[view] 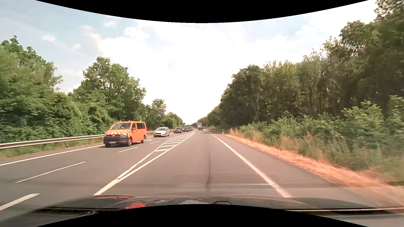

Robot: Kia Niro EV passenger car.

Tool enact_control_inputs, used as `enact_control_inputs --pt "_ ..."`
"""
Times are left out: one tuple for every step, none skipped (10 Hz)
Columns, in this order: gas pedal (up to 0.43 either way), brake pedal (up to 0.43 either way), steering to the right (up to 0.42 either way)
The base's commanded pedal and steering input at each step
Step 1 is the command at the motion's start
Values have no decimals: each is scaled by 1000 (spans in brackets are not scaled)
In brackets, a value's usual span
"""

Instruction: Follow the waypoints while adhering to traffic rules and regulations

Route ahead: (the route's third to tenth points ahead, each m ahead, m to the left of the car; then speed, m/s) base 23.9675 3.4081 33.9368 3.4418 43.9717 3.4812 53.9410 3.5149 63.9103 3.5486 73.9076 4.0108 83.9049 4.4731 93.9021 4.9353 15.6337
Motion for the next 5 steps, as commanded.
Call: enact_control_inputs --pt "240 0 -4" --pt "240 0 -3" --pt "240 0 -3" --pt "240 0 -3" --pt "240 0 -3"
